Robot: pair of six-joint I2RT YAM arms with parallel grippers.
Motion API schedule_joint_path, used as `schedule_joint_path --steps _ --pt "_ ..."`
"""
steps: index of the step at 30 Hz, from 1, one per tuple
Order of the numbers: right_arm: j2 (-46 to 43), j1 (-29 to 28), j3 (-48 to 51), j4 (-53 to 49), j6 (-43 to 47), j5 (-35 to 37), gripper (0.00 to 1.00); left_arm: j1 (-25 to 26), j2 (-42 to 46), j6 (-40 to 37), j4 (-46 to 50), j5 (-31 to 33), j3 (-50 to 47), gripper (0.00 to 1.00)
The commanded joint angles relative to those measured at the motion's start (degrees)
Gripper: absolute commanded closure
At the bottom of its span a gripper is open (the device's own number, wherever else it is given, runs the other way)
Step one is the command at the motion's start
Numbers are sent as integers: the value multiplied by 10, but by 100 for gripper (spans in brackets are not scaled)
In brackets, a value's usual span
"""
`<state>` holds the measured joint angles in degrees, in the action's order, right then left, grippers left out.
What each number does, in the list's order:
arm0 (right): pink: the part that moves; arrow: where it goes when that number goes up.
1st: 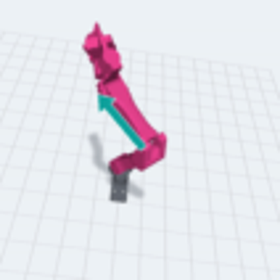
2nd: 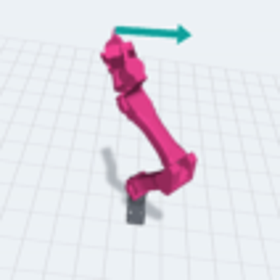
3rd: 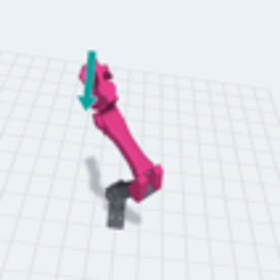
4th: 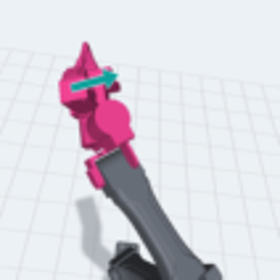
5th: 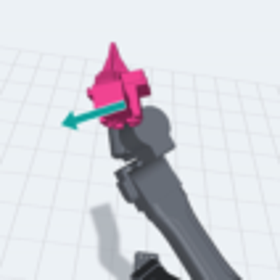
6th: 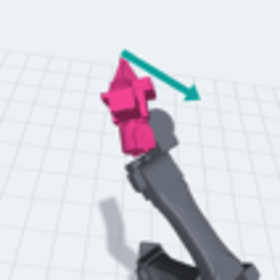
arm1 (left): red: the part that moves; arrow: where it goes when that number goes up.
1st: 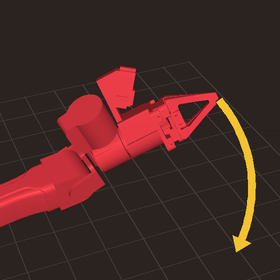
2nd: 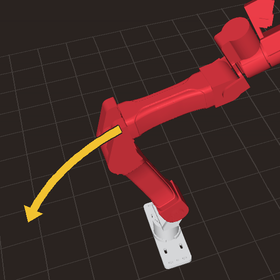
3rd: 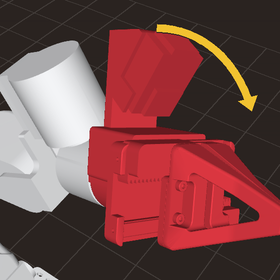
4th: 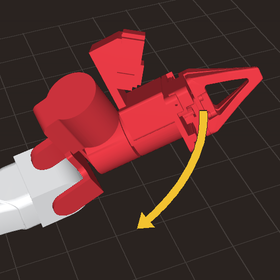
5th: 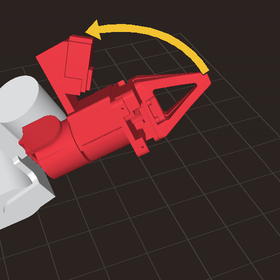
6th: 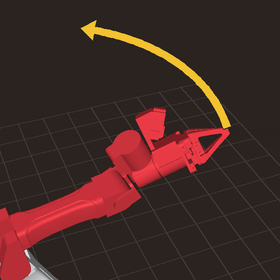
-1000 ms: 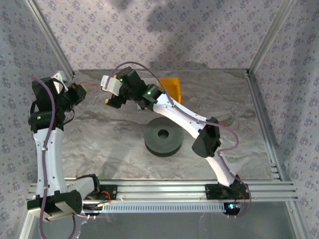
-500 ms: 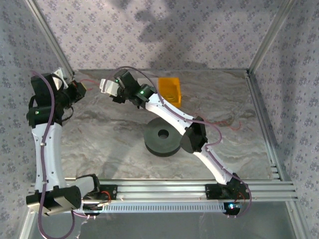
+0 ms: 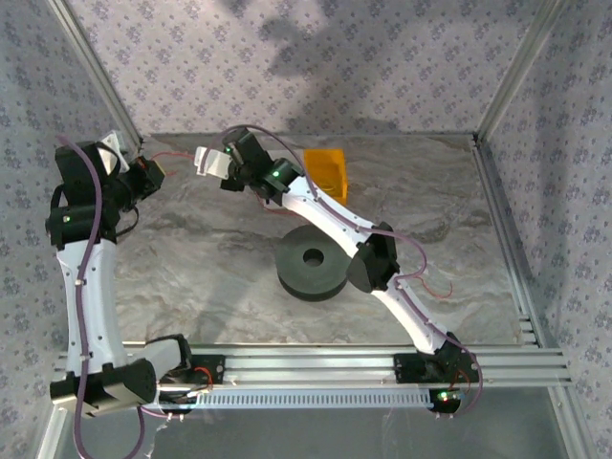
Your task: Wrap the cables
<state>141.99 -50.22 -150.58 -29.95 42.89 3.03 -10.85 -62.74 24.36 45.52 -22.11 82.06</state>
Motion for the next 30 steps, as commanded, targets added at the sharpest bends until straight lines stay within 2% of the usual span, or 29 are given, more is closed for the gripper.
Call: schedule_joint_path --steps 1,6,7,9,11,12,14,16,22,28,30 --pt "-6 19 -17 -3 -6 -7 100 -3 25 -14 35 -5 -10 100" --pt "-27 23 -13 -33 -13 -46 100 -3 42 -27 62 -1 -18 100" --pt "-36 22 -7 -39 -19 -61 89 -3 43 -26 61 -1 -20 100" --pt "-54 21 10 -63 -23 -108 57 -2 45 -19 54 1 -23 100" --pt "-71 20 29 -78 -26 -147 39 -2 46 -12 43 5 -29 100" --pt "-82 18 42 -78 -28 -162 35 -3 48 -9 32 8 -35 100" --pt "-99 16 68 -70 -30 -183 34 -2 53 2 7 16 -52 100" --pt "-104 13 80 -68 -26 -187 38 -2 52 9 -4 18 -58 100" --pt "-94 13 79 -66 -22 -188 45 -3 52 17 -15 21 -62 100" --pt "-78 12 67 -59 -21 -184 43 -2 52 24 -23 16 -59 100" --pt "-72 11 57 -58 -23 -178 48 -3 52 27 -25 12 -57 100"
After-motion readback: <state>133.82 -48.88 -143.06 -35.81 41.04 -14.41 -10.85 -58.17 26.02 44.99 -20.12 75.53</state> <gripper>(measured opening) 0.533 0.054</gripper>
